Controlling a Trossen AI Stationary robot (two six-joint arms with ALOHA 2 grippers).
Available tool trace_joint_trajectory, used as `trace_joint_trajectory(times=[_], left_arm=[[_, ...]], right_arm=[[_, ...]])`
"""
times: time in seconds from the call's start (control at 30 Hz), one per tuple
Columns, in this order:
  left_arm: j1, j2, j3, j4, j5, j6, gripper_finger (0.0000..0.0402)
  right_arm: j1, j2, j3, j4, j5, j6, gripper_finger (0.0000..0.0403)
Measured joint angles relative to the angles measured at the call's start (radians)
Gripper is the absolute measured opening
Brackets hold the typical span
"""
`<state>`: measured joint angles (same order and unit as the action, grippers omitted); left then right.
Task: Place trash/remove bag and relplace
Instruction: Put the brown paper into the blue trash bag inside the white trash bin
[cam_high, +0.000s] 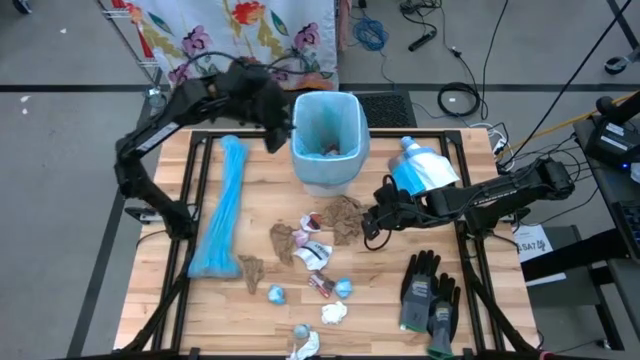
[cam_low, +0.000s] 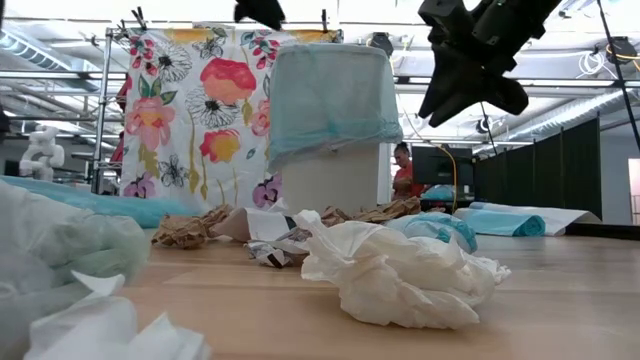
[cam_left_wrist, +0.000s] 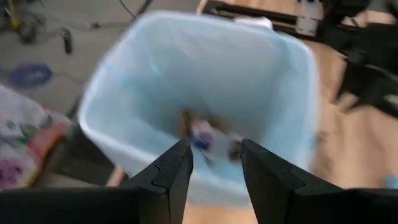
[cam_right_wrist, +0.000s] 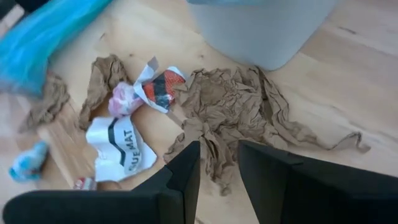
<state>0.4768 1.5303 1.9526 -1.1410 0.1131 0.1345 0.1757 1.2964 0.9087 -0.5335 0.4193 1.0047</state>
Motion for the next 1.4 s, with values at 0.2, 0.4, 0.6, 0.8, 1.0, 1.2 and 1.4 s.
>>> trace_joint_trajectory(times=[0.2,0.4,0.6,0.8,1.0,1.2,1.4], left_arm=[[-0.099,-0.127,-0.073,-0.087,0.002,-0.186,0.0141],[-0.247,-0.274,-0.249,-0.088,-0.035,-0.384,0.0141],[-0.436,-0.374,-0.52,-0.101,-0.159,-0.764,0.0141],[-0.597,-0.386,-0.751,-0.082,-0.204,-1.114,0.0141],[-0.744,-0.299,-0.911,0.096,-0.203,-1.189,0.0141],[-0.83,-0.153,-0.977,0.133,-0.203,-1.324,0.0141],[-0.881,-0.029,-1.024,0.249,-0.141,-1.362,0.0141]], right_arm=[[0.0,0.0,0.0,0.03,-0.042,-0.16,0.01],[0.001,0.0,0.0,0.069,-0.139,-0.291,0.01],[0.001,0.0,0.0,0.088,-0.139,-0.343,0.01],[0.008,0.0,0.0,0.097,-0.142,-0.365,0.01],[0.016,0.0,0.0,0.096,-0.189,-0.389,0.01],[0.04,0.0,0.0,0.096,-0.19,-0.389,0.01],[0.062,0.0,0.0,0.09,-0.19,-0.389,0.01]])
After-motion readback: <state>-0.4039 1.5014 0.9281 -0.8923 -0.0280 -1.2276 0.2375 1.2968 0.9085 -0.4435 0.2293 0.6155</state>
